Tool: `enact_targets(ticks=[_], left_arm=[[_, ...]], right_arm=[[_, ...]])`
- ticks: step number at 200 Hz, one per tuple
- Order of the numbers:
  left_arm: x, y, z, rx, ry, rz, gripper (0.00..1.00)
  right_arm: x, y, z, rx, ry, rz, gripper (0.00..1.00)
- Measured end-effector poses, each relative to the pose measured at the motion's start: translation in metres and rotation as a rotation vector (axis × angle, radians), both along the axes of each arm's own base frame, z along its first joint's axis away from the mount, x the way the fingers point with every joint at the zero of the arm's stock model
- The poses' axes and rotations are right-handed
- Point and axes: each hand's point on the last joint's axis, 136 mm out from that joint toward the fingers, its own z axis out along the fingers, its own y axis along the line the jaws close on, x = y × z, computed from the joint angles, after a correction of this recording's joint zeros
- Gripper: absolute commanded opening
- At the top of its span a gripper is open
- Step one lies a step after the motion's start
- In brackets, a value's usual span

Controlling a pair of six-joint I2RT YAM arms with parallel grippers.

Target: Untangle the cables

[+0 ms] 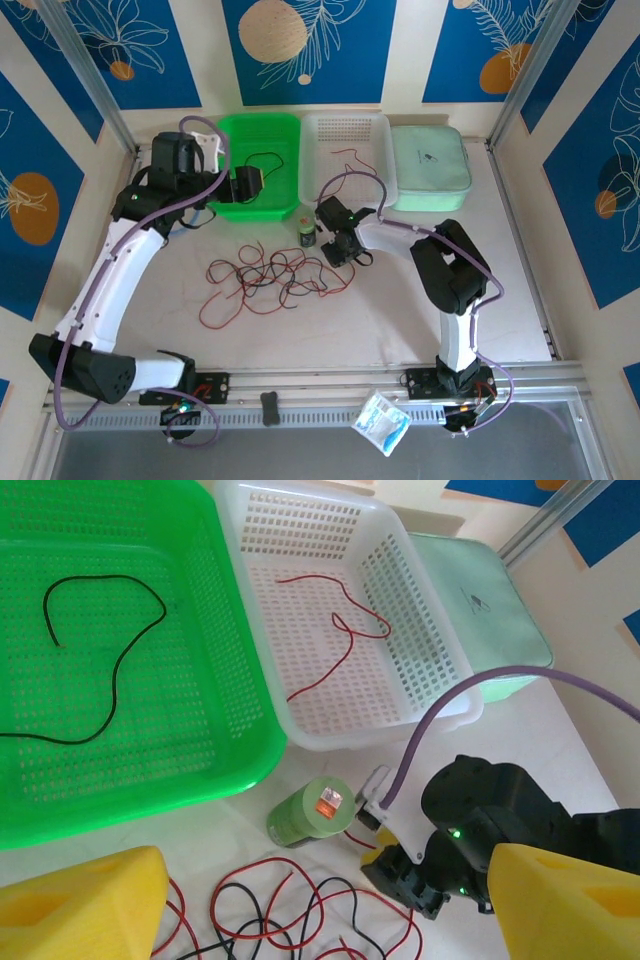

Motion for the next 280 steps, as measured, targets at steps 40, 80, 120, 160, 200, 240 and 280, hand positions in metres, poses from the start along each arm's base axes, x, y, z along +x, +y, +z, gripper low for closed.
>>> enact_targets(ticks=[40,80,120,160,200,240,280], left_arm=[[-0.006,0.002,-0.008,0.007,0.022,0.000,0.82],[-0.018,0.004,-0.010,0.003,0.027,0.000,0.82],[-0.030,0.008,-0.020,-0.011,0.041,0.010,0.78],[-0.032,-0.003,-0.034,-0.044,0.066,-0.030,0.75],[-0.038,-0.019,-0.050,-0.078,0.094,-0.095,0.75],[-0.057,-0.068,-0.048,-0.078,0.047,-0.274,0.74],[-0.083,-0.130,-0.060,-0.021,-0.028,-0.495,0.58]], right_arm=[[0.006,-0.001,0.002,0.024,-0.009,-0.024,0.00],[-0.009,-0.008,0.040,0.083,-0.064,-0.039,0.00],[-0.034,-0.006,0.149,0.288,-0.232,-0.010,0.00],[-0.070,-0.020,0.253,0.541,-0.386,0.017,0.00],[-0.081,-0.034,0.320,0.715,-0.448,0.003,0.00],[-0.086,-0.031,0.355,0.816,-0.439,0.014,0.00],[-0.087,-0.031,0.367,0.869,-0.401,0.009,0.00]])
